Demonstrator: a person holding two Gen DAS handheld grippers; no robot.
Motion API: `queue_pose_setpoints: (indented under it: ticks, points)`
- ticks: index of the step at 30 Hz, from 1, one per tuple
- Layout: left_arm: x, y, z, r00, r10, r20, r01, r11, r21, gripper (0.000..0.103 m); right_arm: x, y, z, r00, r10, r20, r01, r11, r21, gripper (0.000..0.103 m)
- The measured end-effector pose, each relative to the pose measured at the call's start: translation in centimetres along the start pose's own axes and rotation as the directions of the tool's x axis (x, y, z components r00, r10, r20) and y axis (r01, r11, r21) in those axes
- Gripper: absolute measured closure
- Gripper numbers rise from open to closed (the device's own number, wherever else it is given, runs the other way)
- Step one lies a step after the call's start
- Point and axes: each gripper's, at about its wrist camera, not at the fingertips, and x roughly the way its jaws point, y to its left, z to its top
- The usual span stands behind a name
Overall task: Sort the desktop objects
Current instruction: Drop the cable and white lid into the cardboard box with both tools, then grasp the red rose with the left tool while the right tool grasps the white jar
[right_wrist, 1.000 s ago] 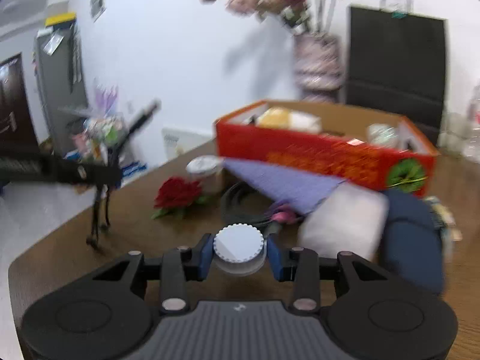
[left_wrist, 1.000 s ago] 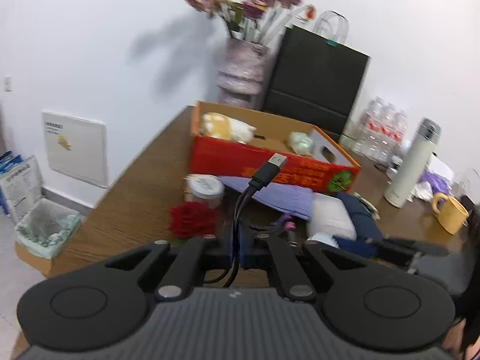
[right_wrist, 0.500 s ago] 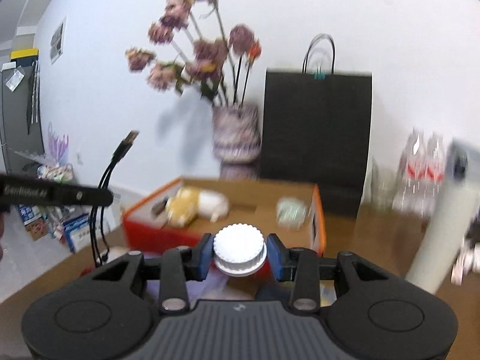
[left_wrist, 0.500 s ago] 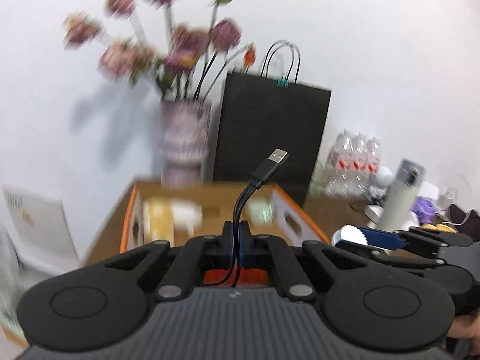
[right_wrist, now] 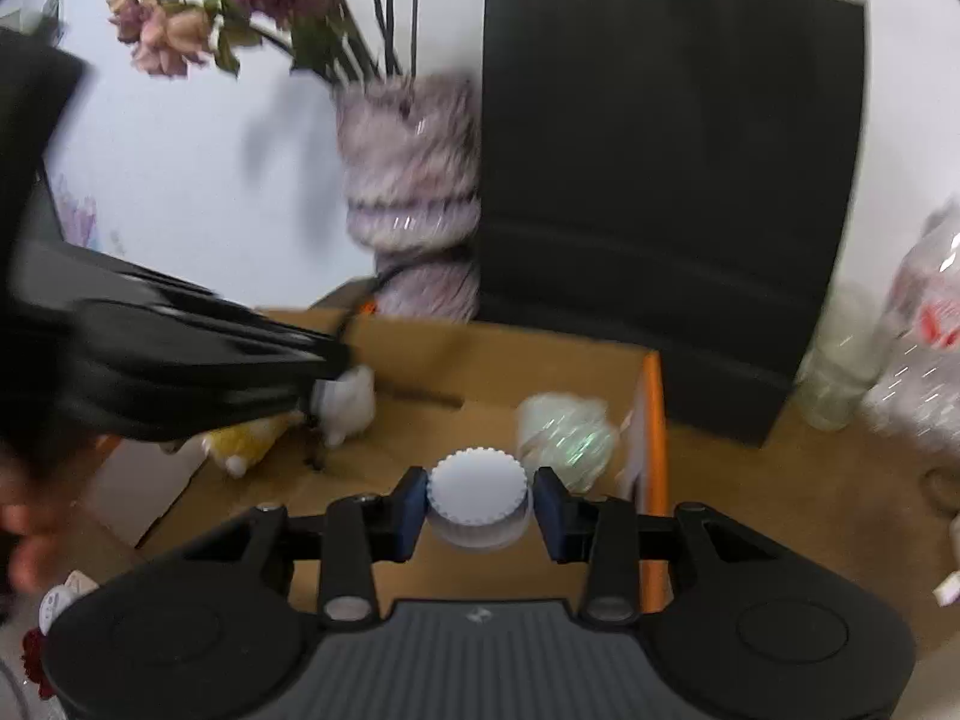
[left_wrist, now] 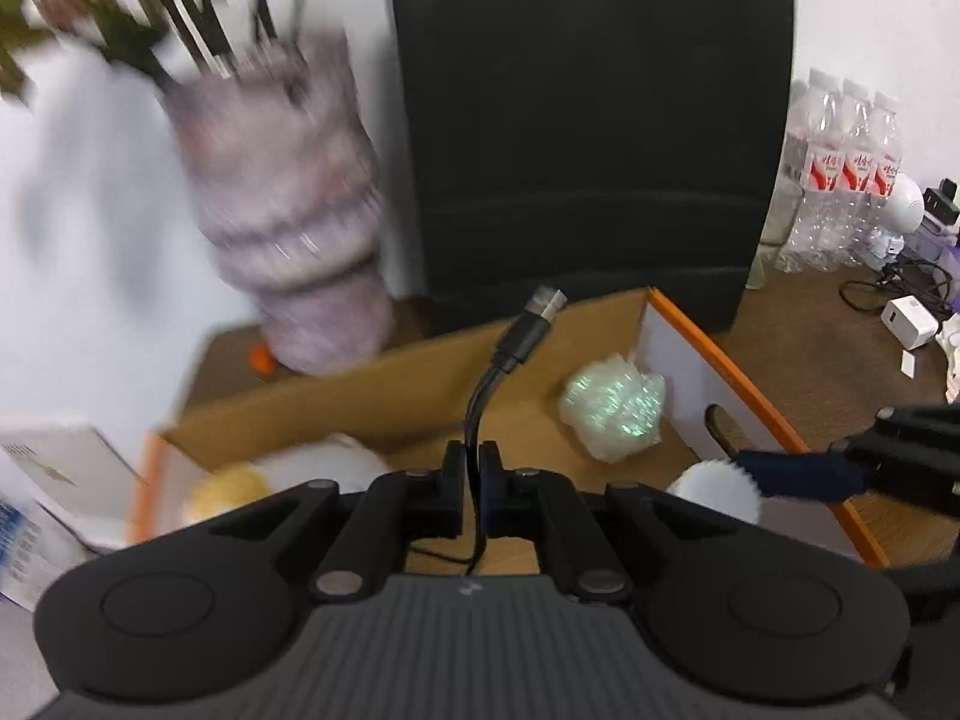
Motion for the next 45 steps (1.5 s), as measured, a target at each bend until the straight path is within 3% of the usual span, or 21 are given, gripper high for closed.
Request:
queue_pose_setpoints:
  ticks: [3, 7, 8, 9, 12, 14, 16, 18, 20, 21, 25, 29, 33, 36, 40, 45]
  points:
    - [2.8, 0.0, -0.5, 0.999, 0.02, -0.041, -0.022, 0.999, -0.04, 0.097, 2.2, -0.4, 0.0, 0.999, 0.005, -0.045, -0.005, 1.0, 0.0, 0.066]
    - [5.2, 2.0, -1.4, 0.985, -0.044, -0.165, 0.012, 0.982, -0.189, 0.094, 5.1, -0.7, 0.2, 0.993, 0.0, -0.115, 0.0, 1.0, 0.005, 0.066]
    - [4.9, 2.3, -1.5, 0.986, -0.055, -0.159, 0.023, 0.98, -0.197, 0.093, 5.8, -0.7, 0.2, 0.991, 0.008, -0.132, -0.007, 1.0, 0.01, 0.065]
    - [4.3, 2.6, -1.6, 0.988, -0.063, -0.138, 0.034, 0.979, -0.201, 0.087, 6.1, -0.9, 0.0, 0.989, 0.025, -0.145, -0.021, 0.999, 0.027, 0.065]
    - [1.5, 3.7, -1.5, 0.993, -0.055, -0.103, 0.031, 0.975, -0.219, 0.052, 7.0, -1.2, -0.5, 0.985, 0.062, -0.158, -0.049, 0.995, 0.087, 0.065]
    - [-0.9, 4.4, -1.5, 0.996, -0.053, -0.07, 0.036, 0.974, -0.222, 0.051, 6.8, -0.9, -0.7, 0.989, 0.059, -0.134, -0.045, 0.994, 0.099, 0.058]
    - [-2.8, 5.3, -1.7, 0.997, -0.051, -0.052, 0.039, 0.974, -0.222, 0.037, 6.3, -1.0, -0.8, 0.993, 0.075, -0.097, -0.062, 0.99, 0.128, 0.038]
    - [-4.7, 5.8, -2.3, 0.999, -0.012, -0.038, 0.003, 0.973, -0.231, 0.032, 5.5, -0.9, -1.0, 0.993, 0.099, -0.056, -0.088, 0.98, 0.177, 0.029]
    - [-6.0, 5.9, -3.3, 0.999, 0.035, -0.032, -0.042, 0.968, -0.247, 0.03, 4.3, -0.3, -1.5, 0.995, 0.09, -0.037, -0.081, 0.978, 0.193, 0.027]
    - [-7.0, 6.0, -4.0, 0.998, 0.055, -0.022, -0.059, 0.964, -0.258, 0.024, 3.6, 0.2, -1.6, 0.996, 0.081, -0.032, -0.074, 0.981, 0.18, 0.026]
    - [-9.7, 6.5, -7.2, 0.994, 0.112, -0.003, -0.108, 0.949, -0.296, 0.007, 0.2, 1.6, -2.7, 0.998, 0.059, 0.033, -0.064, 0.985, 0.161, 0.01]
    - [-12.1, 6.6, -10.9, 0.987, 0.16, -0.02, -0.158, 0.936, -0.316, 0.006, -2.2, 2.6, -4.4, 0.997, 0.049, 0.067, -0.06, 0.984, 0.168, 0.009]
    - [-15.2, 5.7, -13.6, 0.983, 0.183, 0.018, -0.167, 0.93, -0.328, 0.003, -4.1, 4.1, -6.3, 0.995, 0.022, 0.097, -0.035, 0.99, 0.133, 0.008]
    - [-17.2, 4.8, -14.8, 0.979, 0.202, 0.043, -0.178, 0.93, -0.323, 0.002, -5.8, 5.1, -7.4, 0.991, -0.01, 0.134, -0.003, 0.996, 0.094, 0.006]
    - [-19.8, 3.6, -15.9, 0.956, 0.279, 0.094, -0.235, 0.915, -0.327, 0.0, -8.3, 5.5, -8.1, 0.977, -0.01, 0.215, -0.008, 0.997, 0.08, 0.005]
    - [-21.6, 2.5, -17.4, 0.949, 0.29, 0.122, -0.237, 0.914, -0.328, 0.0, -10.7, 6.7, -8.3, 0.964, 0.01, 0.266, -0.026, 0.998, 0.057, 0.005]
